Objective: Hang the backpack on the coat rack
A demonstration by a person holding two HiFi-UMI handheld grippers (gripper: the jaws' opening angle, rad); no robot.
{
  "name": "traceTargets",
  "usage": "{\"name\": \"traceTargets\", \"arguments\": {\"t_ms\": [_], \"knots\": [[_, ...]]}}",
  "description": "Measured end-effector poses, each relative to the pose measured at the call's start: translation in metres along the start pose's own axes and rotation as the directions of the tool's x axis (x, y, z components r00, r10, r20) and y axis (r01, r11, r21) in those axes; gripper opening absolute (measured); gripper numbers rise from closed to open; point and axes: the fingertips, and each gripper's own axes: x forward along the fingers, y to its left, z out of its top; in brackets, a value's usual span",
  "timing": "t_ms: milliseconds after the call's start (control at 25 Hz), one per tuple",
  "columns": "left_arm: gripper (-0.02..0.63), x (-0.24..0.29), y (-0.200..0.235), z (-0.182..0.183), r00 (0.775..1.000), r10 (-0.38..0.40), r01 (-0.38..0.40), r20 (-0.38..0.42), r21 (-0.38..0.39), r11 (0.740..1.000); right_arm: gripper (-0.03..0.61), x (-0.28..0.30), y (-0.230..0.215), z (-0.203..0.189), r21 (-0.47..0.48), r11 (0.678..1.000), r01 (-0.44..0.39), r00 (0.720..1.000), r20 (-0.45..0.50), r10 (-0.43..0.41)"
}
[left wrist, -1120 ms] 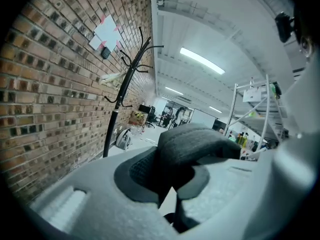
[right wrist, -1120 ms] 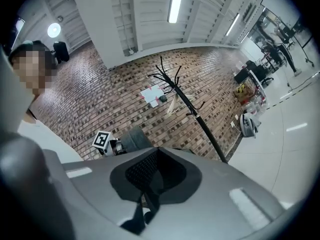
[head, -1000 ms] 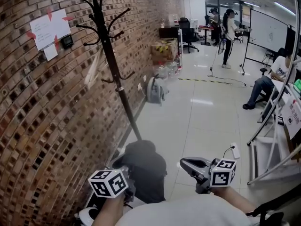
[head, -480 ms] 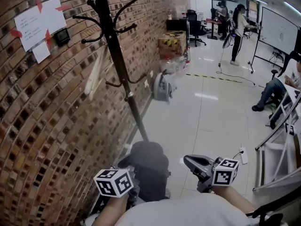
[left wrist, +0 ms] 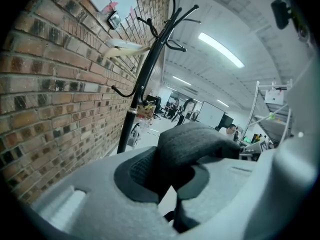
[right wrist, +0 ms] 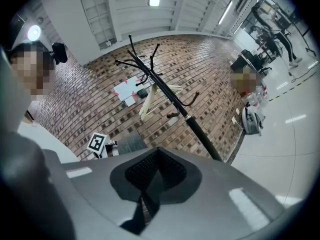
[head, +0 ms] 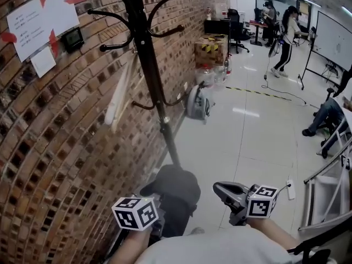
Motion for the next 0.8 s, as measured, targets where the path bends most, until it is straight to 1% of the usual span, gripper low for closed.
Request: {"name": "traceTargets", "arguments": {"t_ms": [160, 400, 800], "knots": [[0.025, 0.014, 0.024, 0.020, 1.000, 0.009, -0.009, 0.019, -0.011, 1.000, 0.000, 0.023, -0.011, 0.003, -0.001, 1.000, 0.006, 1.000, -0.020, -0.006], [0.025, 0.036, 0.055, 0.052, 0.999, 0.029, -0.028, 0.045, -0.024, 0.999, 0.000, 0.040, -0.025, 0.014, 0.002, 1.000, 0.009, 1.000, -0.018, -0.009], [0.025, 0.080, 0.081, 0.097, 0.997, 0.043, -0.041, 0.057, -0.034, 0.999, -0.002, 0.041, -0.048, 0.030, 0.002, 0.999, 0.051, 0.999, -0.002, -0.051]]}}
